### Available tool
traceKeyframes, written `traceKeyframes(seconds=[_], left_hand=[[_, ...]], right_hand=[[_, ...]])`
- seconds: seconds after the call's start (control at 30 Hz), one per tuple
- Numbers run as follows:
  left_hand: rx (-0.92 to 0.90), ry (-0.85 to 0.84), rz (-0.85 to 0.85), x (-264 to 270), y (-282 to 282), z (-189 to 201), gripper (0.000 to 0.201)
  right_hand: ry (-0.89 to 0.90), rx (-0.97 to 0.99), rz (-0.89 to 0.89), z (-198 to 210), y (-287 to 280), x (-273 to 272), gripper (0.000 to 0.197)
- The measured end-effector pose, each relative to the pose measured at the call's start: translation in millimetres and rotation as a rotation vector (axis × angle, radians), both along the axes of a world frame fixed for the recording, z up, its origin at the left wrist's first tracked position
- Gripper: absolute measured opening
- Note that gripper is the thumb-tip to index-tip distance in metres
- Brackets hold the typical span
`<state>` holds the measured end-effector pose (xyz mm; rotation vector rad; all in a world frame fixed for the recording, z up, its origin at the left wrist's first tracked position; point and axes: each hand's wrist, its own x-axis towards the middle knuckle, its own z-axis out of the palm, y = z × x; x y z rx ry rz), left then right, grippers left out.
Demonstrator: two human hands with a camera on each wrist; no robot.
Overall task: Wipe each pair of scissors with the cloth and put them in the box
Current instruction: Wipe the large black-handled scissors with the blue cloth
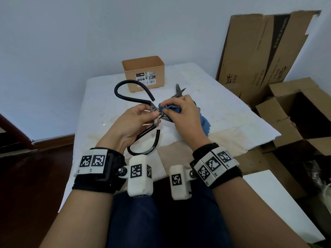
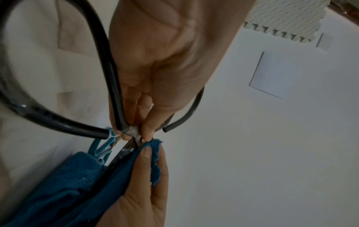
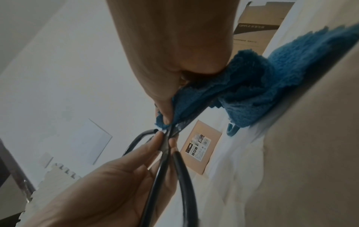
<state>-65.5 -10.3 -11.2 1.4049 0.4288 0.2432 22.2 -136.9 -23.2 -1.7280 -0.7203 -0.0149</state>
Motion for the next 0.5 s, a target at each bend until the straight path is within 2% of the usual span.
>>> traceKeyframes(seconds=[0.5], left_hand=[[-0.058,-0.019,0.014,-4.7,-1.0,-1.7,0.012]], right_hand=[[0.069,0.066,-0.068,5.4,-3.3,-2.9,0.008]])
